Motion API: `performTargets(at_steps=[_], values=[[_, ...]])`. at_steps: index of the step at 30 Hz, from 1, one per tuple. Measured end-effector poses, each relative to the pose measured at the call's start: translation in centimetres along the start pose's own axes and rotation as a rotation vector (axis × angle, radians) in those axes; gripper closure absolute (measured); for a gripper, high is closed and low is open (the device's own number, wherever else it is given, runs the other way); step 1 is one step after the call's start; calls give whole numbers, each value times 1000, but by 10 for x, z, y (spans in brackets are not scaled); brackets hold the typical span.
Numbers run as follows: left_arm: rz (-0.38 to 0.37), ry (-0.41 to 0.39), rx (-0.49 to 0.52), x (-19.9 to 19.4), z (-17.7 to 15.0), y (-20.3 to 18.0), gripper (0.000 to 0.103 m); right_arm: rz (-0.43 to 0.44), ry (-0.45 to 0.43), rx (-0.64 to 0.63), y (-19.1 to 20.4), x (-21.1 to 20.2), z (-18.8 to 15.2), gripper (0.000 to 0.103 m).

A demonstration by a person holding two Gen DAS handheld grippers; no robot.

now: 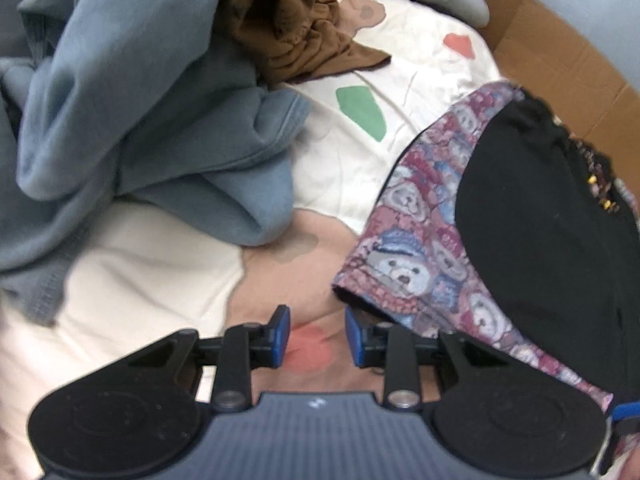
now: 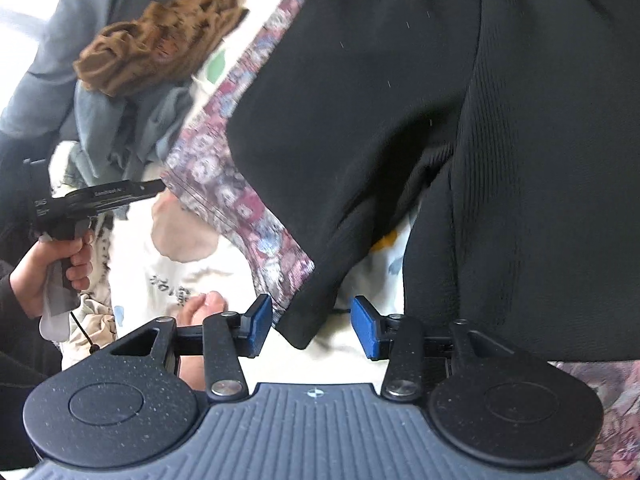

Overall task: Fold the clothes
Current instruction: 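Grasp the shorts leg hem with the right gripper while the left gripper grasps the tapestry panel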

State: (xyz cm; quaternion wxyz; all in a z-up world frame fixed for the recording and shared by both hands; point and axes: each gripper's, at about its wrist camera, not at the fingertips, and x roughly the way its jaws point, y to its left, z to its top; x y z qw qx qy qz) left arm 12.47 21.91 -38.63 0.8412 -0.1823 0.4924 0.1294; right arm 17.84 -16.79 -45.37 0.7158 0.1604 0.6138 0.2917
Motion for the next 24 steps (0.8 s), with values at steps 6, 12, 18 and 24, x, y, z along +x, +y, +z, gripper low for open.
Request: performTargets(at_steps=[6, 12, 18, 24], values=[[-102, -65, -107, 9, -8, 7, 71, 19, 55, 64, 1, 22, 4, 42], [-198, -159, -114, -1, 0, 5, 62, 56, 71, 148, -1, 39, 5, 41], [-154, -113, -104, 22, 1, 0, 63, 59, 66, 146, 0, 43, 3, 89], [-143, -79, -107, 33, -7, 1, 101, 54, 30, 139, 2, 33, 3, 102]])
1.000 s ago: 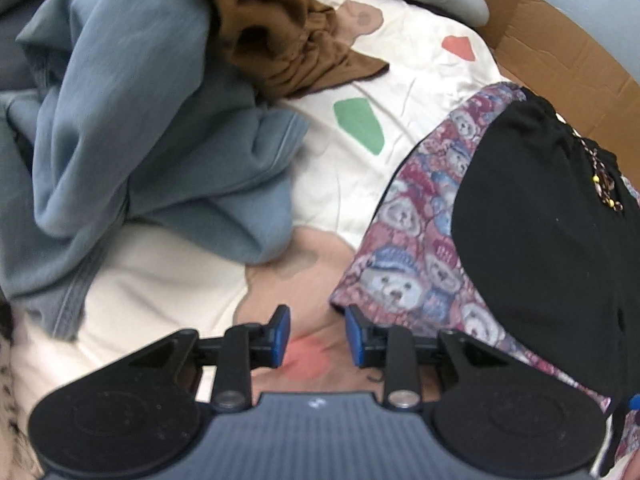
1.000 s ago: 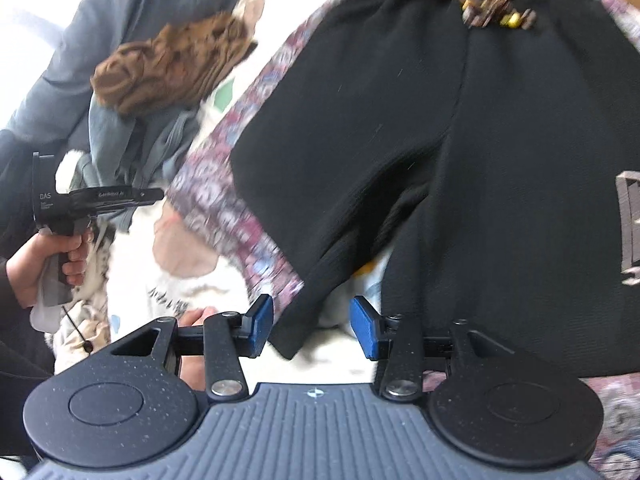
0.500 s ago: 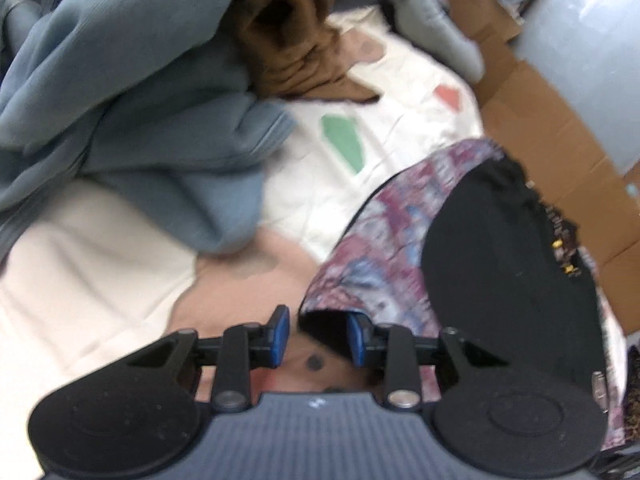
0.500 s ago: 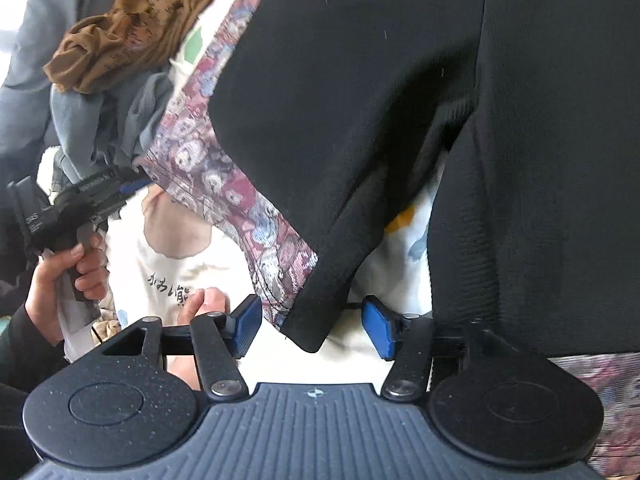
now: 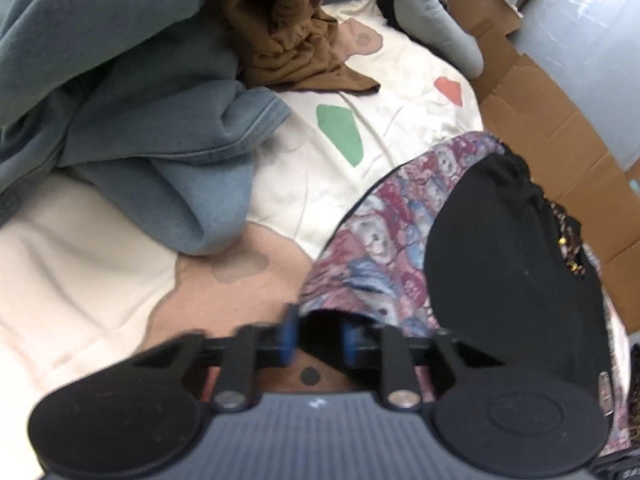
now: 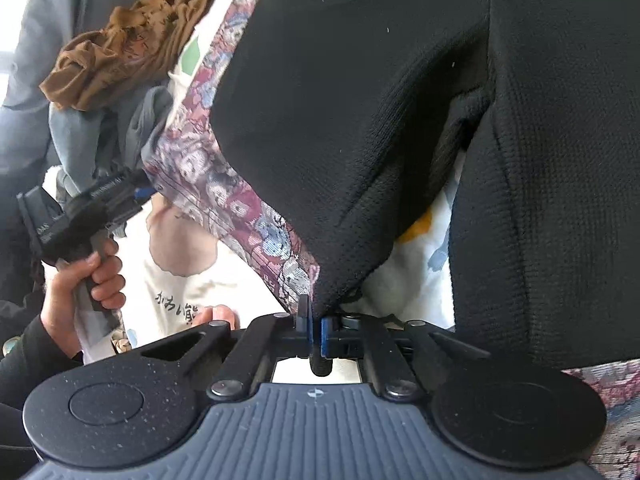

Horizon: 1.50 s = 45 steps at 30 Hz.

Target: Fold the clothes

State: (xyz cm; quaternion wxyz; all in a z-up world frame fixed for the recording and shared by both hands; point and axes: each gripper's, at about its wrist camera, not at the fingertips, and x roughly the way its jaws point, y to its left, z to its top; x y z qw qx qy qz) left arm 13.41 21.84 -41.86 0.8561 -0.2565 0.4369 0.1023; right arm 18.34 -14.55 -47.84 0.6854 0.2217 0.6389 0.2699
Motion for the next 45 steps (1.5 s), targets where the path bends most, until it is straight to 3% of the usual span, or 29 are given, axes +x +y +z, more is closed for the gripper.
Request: performTargets(at_steps=[6, 12, 13, 14, 16, 20, 24, 25, 26, 27, 32, 36, 40, 45], values=[[75, -57, 98, -22, 9, -1, 101, -5, -20, -8, 2, -14, 4, 103], [113, -93, 135, -32, 20, -2, 101, 26, 22, 38, -4, -19, 5, 98], [116, -92, 133, -31, 21, -1, 101, 20, 21, 44, -5, -18, 4, 91], [120, -92, 133, -30, 22, -2, 101, 21, 18, 53, -6, -17, 3, 78], [124, -91, 135, -27, 22, -2, 101, 31, 10, 76, -10, -16, 1, 65], [128, -92, 140, -25, 23, -2, 101, 57, -4, 118, -18, -10, -3, 65], [129, -90, 147, -26, 22, -2, 101, 110, 8, 155, -25, 9, -9, 66], [130, -91, 150, -27, 21, -2, 101, 118, 13, 160, -26, 13, -10, 71], [130, -92, 153, -28, 21, -2, 101, 119, 21, 158, -26, 15, -10, 97], [131, -94, 156, -29, 21, -2, 101, 120, 28, 156, -25, 17, -10, 101], [133, -128, 203, -39, 17, -6, 101, 127, 43, 104, -19, 9, -9, 102], [167, -71, 229, -26, 13, 0, 101, 101, 62, 90, -17, 16, -10, 103], [190, -33, 191, -22, 6, 11, 101, 75, 81, 76, -16, 23, -11, 102], [199, -41, 156, -38, 10, 19, 99, 60, 95, 86, -13, 25, -10, 99]])
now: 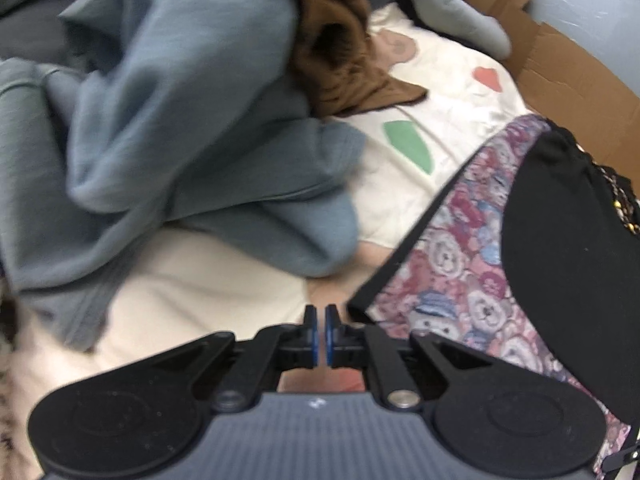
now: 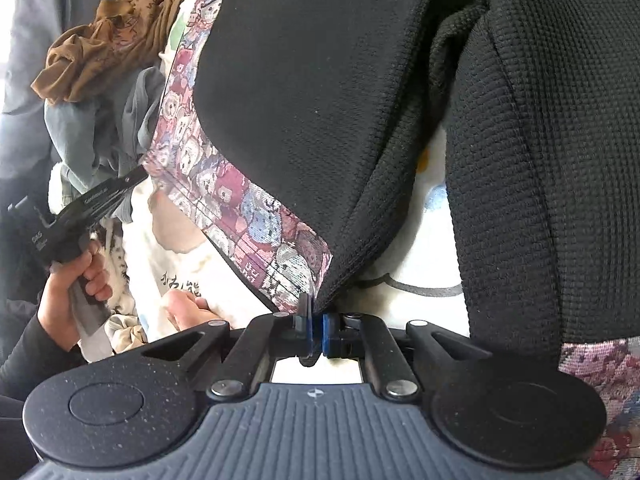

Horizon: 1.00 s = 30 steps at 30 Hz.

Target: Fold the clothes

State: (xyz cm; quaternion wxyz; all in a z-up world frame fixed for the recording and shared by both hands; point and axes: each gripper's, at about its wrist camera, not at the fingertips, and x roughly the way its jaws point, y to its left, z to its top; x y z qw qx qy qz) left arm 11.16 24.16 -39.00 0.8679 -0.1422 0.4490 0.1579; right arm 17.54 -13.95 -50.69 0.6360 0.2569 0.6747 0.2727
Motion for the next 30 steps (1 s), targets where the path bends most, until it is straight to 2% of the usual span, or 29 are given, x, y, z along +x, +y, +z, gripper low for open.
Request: performTargets(at_steps=[1, 4, 5, 7, 10, 12, 16, 19, 23, 25, 30], values=[[2, -1, -7, -3, 1, 2, 99, -5, 6, -3, 2, -2, 0, 98], [3, -3, -26, -10, 4, 8, 88, -24, 14, -43, 10, -11, 1, 80], [-17, -5, -20, -11, 7, 4, 84, -26, 9, -60, 12, -14, 0, 74], [-37, -1, 5, -6, 11, -4, 79, -29, -3, -88, 15, -24, 0, 72], [-51, 10, 46, 5, 14, -16, 64, -41, -39, -105, 16, -41, 0, 72], [-61, 17, 74, 12, 17, -25, 62, -49, -63, -116, 16, -52, 0, 72], [-78, 31, 127, 26, 21, -40, 62, -65, -111, -139, 16, -74, 1, 72], [-74, 38, 138, 32, 19, -38, 66, -79, -154, -145, 15, -89, 1, 72], [-76, 60, 166, 36, 14, -37, 85, -98, -214, -138, 9, -108, 4, 72], [-75, 58, 202, 35, 12, -39, 91, -105, -243, -124, 4, -116, 5, 72], [-41, 36, 273, 31, 12, -44, 96, -128, -301, -91, -8, -131, 5, 72]])
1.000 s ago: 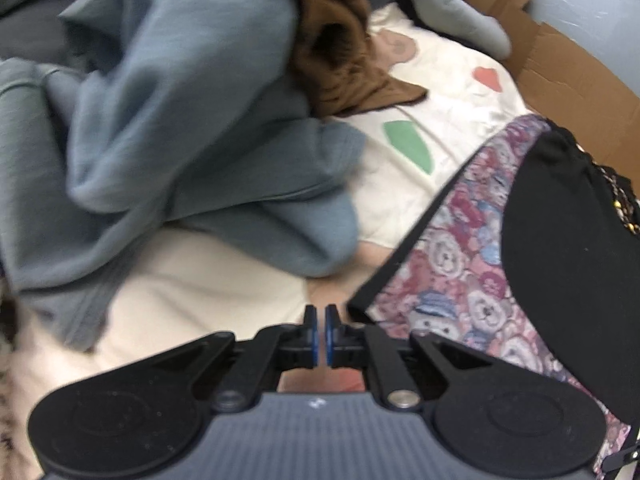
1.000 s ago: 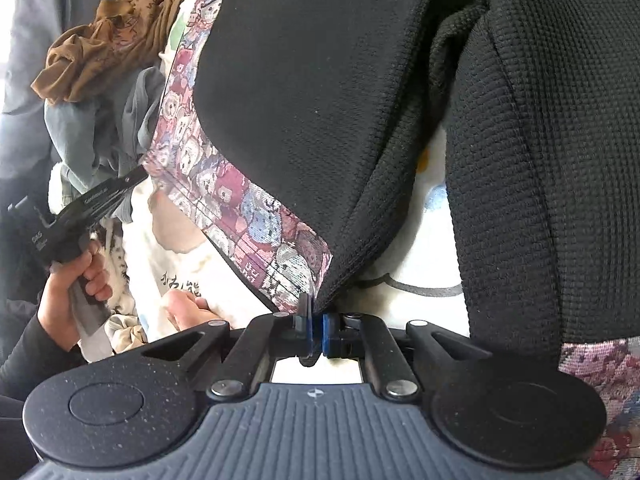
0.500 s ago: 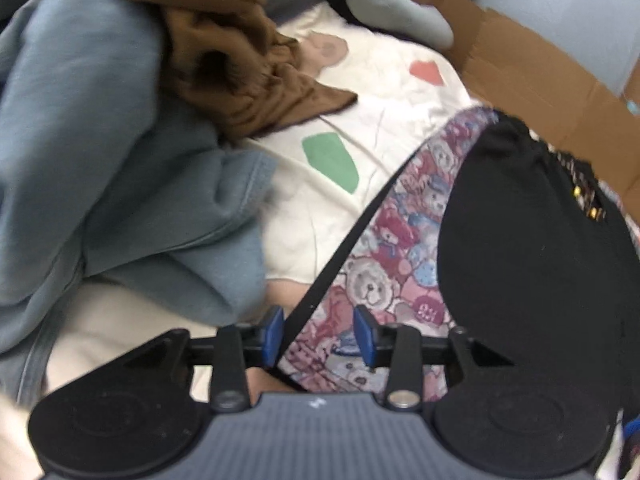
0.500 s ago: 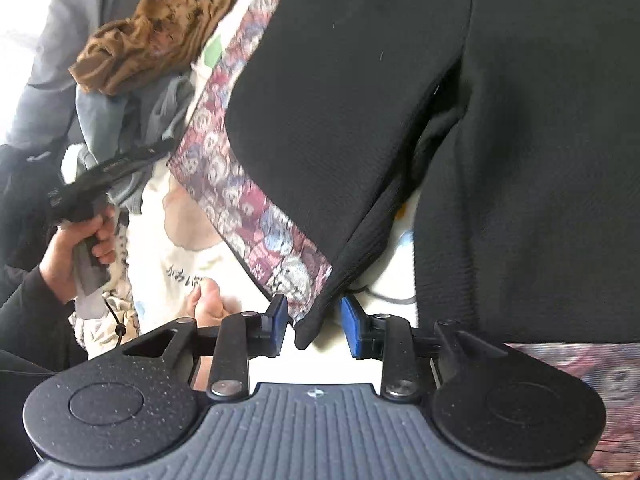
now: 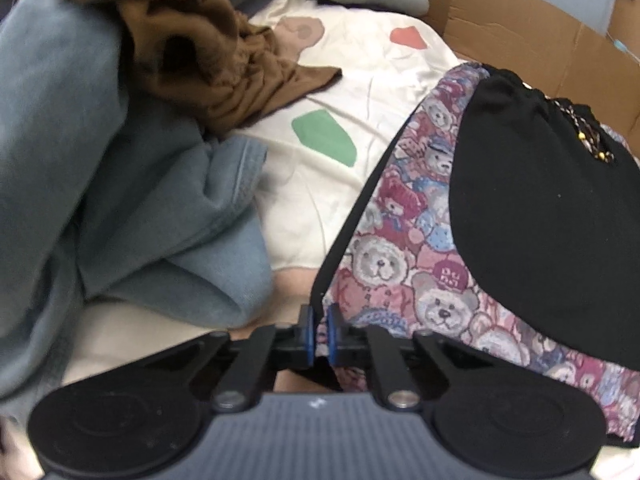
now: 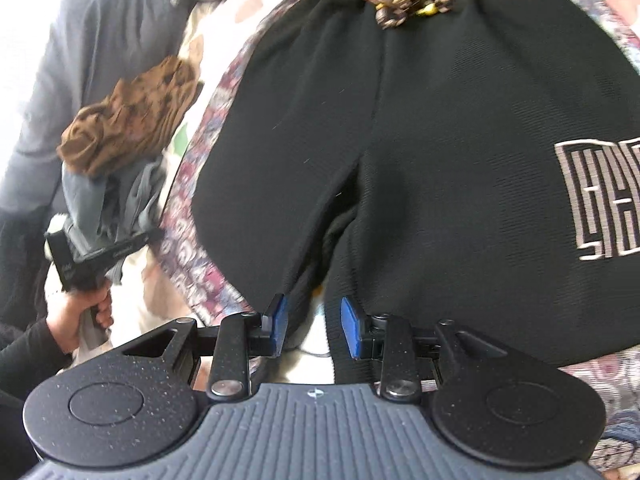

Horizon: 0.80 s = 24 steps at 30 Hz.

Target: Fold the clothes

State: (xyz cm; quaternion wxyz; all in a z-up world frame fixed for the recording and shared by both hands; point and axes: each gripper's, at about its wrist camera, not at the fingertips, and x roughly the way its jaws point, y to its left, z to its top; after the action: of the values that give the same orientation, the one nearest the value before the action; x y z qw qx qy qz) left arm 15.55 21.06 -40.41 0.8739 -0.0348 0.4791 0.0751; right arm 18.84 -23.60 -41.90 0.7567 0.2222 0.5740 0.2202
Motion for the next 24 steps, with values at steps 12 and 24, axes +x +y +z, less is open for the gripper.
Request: performTargets(at_steps=[12, 24], values=[[25, 48, 9, 8, 3, 8, 96, -106, -108, 26, -36, -20, 5, 72], [34, 56, 9, -11, 39, -5, 64, -289, -239, -6, -63, -36, 14, 71]])
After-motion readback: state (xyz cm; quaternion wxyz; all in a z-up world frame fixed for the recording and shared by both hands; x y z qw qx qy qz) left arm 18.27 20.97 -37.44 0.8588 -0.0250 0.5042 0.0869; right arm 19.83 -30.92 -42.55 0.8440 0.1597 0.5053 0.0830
